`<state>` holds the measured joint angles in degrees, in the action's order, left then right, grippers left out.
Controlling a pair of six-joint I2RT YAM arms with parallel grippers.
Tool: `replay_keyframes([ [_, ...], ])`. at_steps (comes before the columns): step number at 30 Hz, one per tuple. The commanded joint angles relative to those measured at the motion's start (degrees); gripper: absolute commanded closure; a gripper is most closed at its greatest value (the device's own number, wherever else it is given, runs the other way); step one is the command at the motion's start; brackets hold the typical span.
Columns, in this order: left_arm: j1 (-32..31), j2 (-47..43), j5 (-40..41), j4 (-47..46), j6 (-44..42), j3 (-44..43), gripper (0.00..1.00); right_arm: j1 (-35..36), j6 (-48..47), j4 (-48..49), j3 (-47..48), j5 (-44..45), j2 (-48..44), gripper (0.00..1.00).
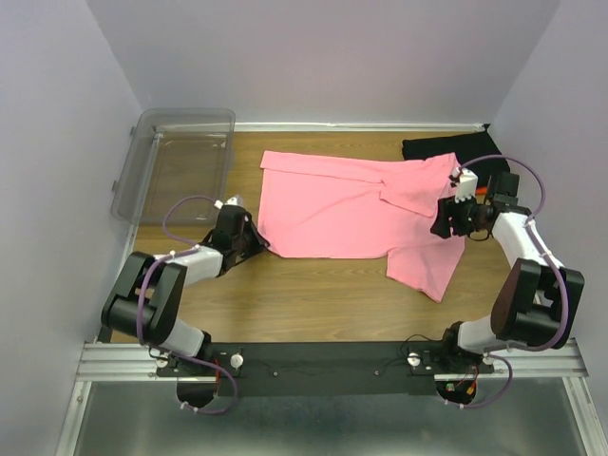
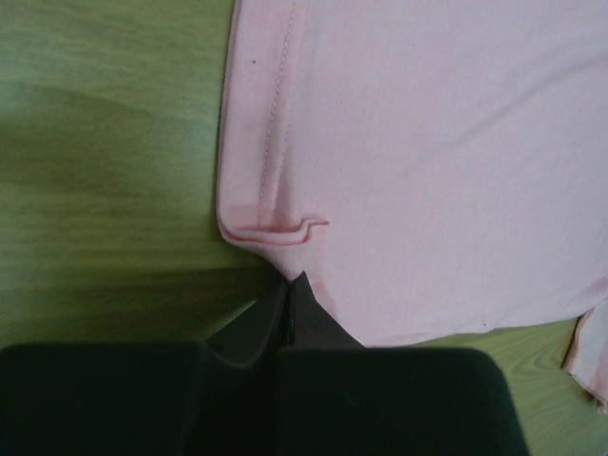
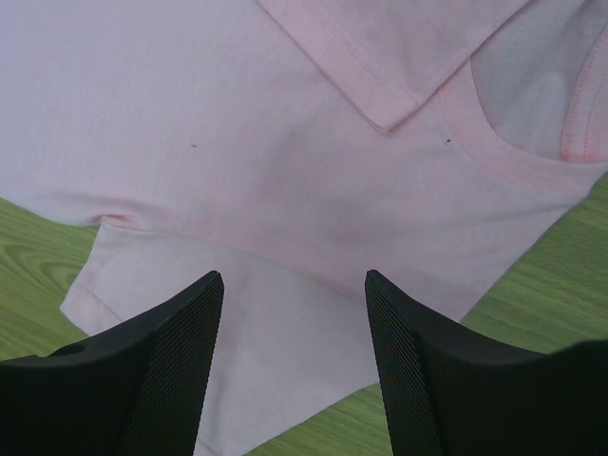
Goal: Fold and stack the t-shirts
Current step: Fold the tshirt
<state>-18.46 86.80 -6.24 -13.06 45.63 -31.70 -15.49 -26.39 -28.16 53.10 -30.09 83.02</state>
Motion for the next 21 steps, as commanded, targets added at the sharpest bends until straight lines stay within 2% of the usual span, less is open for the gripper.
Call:
replay_keyframes([
  [1,-0.3,-7.4,0.5,4.9,-0.1,3.9,1.0,-0.3,-2.0,-0.4,-1.7,-0.2,-3.3,0.31],
  [4,-0.2,-13.6,1.6,7.8,0.7,5.8,1.0,-0.3,-6.7,-2.9,-1.3,0.1,-4.4,0.3],
  [8,-0.2,-20.1,2.9,10.0,1.2,7.6,1.0,-0.3,-13.7,-11.0,0.8,-1.2,-4.5,0.28],
  [11,0.1,-19.8,2.9,10.0,1.0,8.4,1.0,-0.3,-22.9,-20.3,3.7,-4.4,-3.0,0.27],
  [14,0.3,-17.2,1.1,8.5,0.6,8.2,0.88,-0.3,-31.4,-28.5,6.6,-5.8,-1.1,0.27],
  [15,0.3,-16.5,-0.3,8.0,0.0,8.1,0.85,-0.3,-36.8,-30.8,7.2,-5.9,-0.8,0.27],
  [16,0.3,-15.9,-1.0,7.5,-0.3,7.9,0.8,-0.3,-36.9,-33.3,7.7,-5.8,-0.6,0.27],
  [18,0.4,-14.5,-2.6,6.6,-1.3,7.8,0.71,-0.2,-46.6,-41.2,8.7,-5.5,-0.1,0.27],
  [21,0.4,-14.8,-3.9,6.4,-2.5,8.1,0.6,0.5,-56.8,-46.3,6.4,-3.6,-0.8,0.27],
])
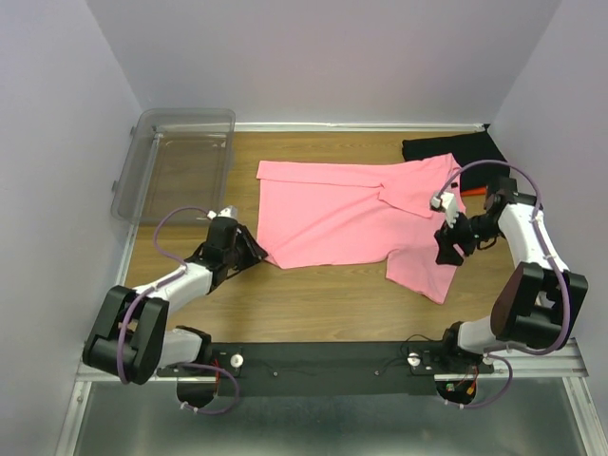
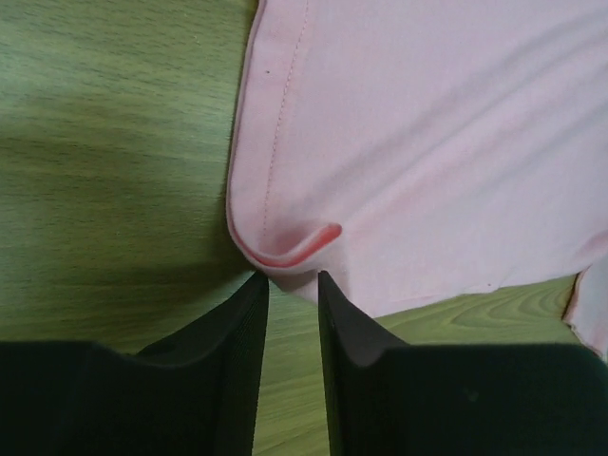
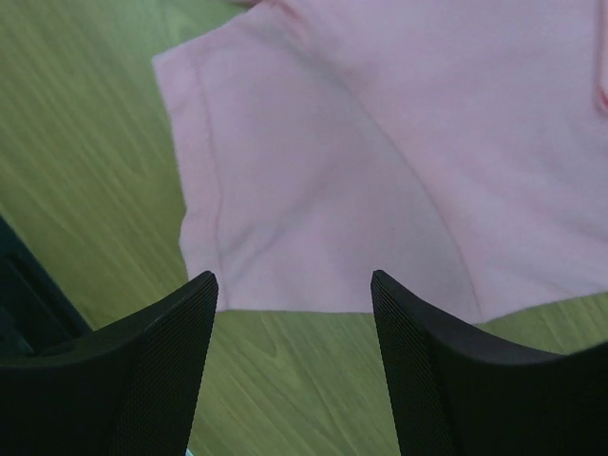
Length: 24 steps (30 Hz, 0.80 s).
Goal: Fold and stack the t-shirts
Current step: Fold the tshirt
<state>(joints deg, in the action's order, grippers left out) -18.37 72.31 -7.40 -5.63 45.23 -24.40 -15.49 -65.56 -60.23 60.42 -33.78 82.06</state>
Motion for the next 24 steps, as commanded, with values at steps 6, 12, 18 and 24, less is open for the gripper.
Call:
replay_keyframes([
  [6,0.3,-15.7,-2.3,-1.9,-3.3,4.0,0.29,7.1,-19.2,-5.3,-9.5,9.5,-4.2,0.27],
  [12,1.6,-29.5,-0.9,-1.7,1.8,8.1,0.02,13.1,-15.0,-0.2,-13.5,10.4,-6.0,0.29],
  [18,3.6,-22.1,-3.4,-1.0,3.1,7.4,0.05,15.4,-12.0,3.2,-14.9,11.9,-6.3,0.3],
  [24,3.6,-10.4,-3.4,11.0,2.3,-0.2,0.3,15.4,-8.7,3.3,-12.6,14.5,-6.7,0.3],
])
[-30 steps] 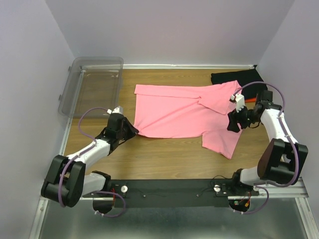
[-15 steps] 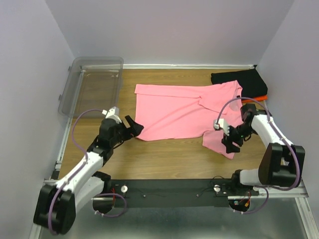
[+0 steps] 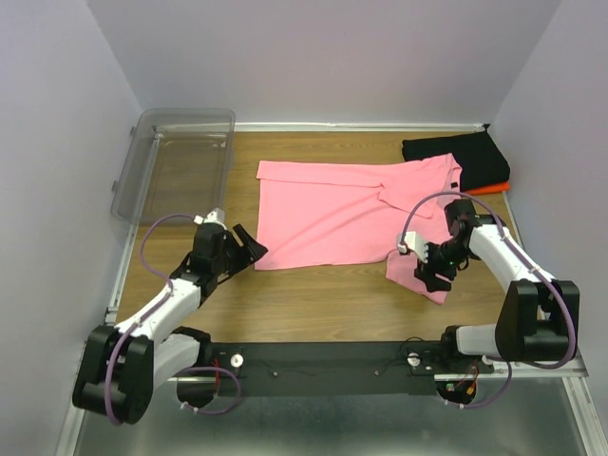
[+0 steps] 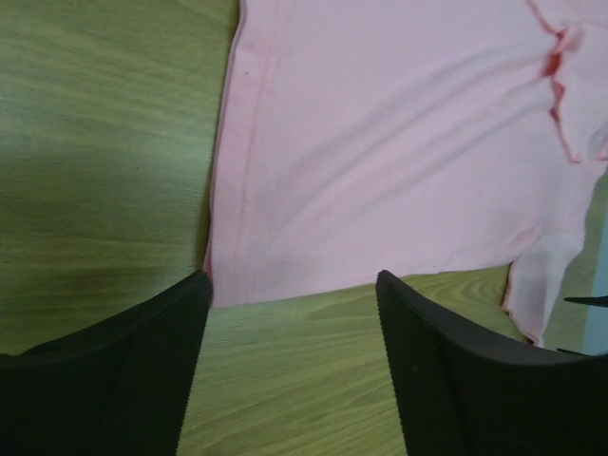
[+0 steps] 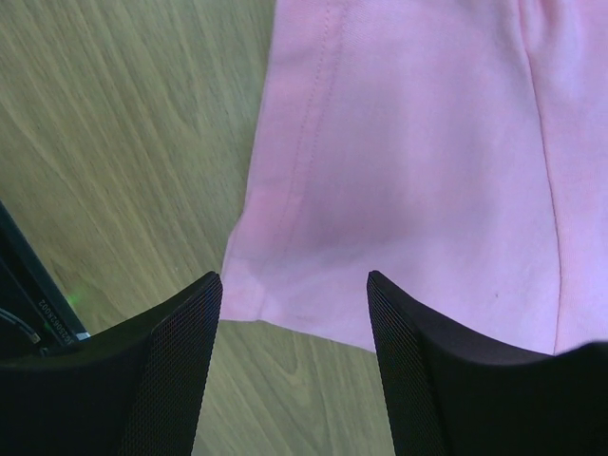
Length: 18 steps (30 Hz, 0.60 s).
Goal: Fold and stack the t-shirts
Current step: Fold the tshirt
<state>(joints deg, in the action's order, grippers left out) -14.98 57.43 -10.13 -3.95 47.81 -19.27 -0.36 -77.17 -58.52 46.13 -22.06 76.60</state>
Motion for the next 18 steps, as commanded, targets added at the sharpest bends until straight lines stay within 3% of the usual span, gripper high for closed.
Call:
replay_keyframes([
  [1,0.1,5.2,-0.5,10.3,-0.1,-5.6,0.33,0.3,3.2,1.7,1.9,2.7,-1.3,0.3],
  [8,-0.2,7.1,4.7,17.8,3.1,-6.4,0.35,0.3,5.5,2.0,3.4,0.4,-0.1,0.3],
  [15,-1.1,11.8,4.1,16.9,3.9,-7.8,0.36,0.3,6.3,2.7,3.9,-0.8,0.6,0.3],
  [18,-1.5,14.6,4.2,15.6,4.0,-9.6,0.5,0.3,6.4,2.7,3.9,-1.0,0.6,0.3],
])
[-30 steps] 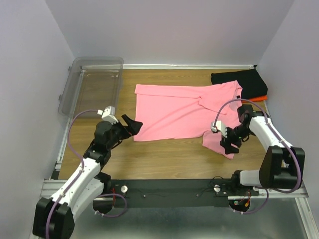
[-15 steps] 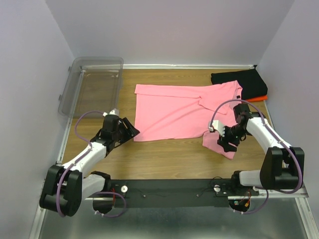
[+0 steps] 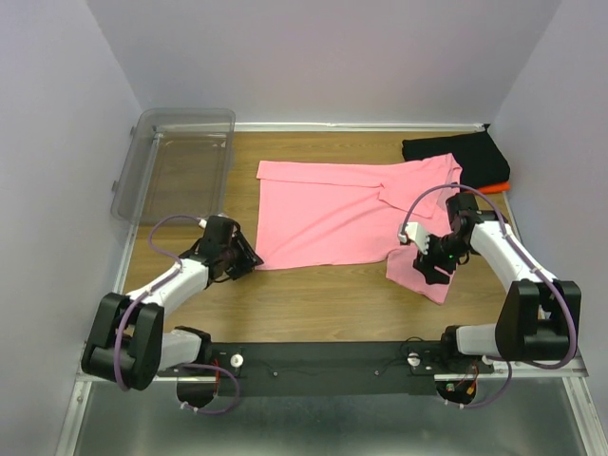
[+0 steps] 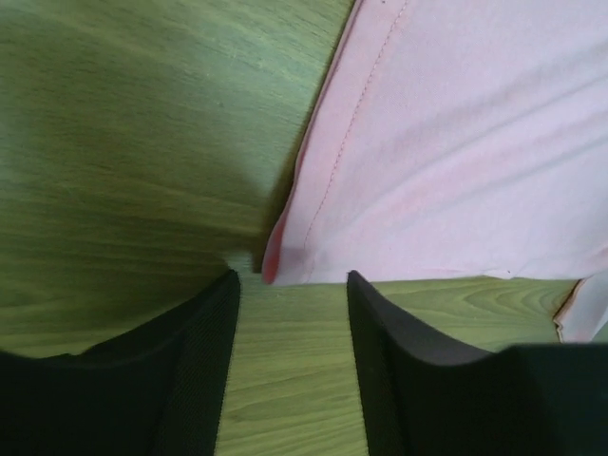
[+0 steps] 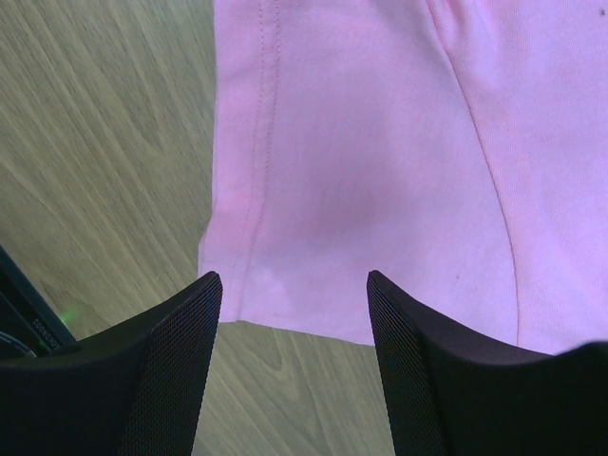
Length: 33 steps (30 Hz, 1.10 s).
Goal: Fold and stack the t-shirts
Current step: Fold the tshirt
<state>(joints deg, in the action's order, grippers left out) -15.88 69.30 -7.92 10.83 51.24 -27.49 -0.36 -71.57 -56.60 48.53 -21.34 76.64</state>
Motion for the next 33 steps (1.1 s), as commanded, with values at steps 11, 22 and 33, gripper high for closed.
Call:
replay_keyframes([
  [11,-0.8,5.5,-3.6,-3.4,-7.0,-4.0,1.0,0.3,-16.5,-6.6,0.7,1.8,-0.6,0.29],
  [22,-0.3,-6.8,-2.3,-5.3,-10.7,-2.8,1.0,1.8,-21.2,-14.5,2.0,2.9,5.5,0.37],
  [33,0.5,-5.5,-6.4,-8.5,-11.7,-2.2,1.0,16.0,3.9,2.9,-6.2,15.4,9.0,0.44],
])
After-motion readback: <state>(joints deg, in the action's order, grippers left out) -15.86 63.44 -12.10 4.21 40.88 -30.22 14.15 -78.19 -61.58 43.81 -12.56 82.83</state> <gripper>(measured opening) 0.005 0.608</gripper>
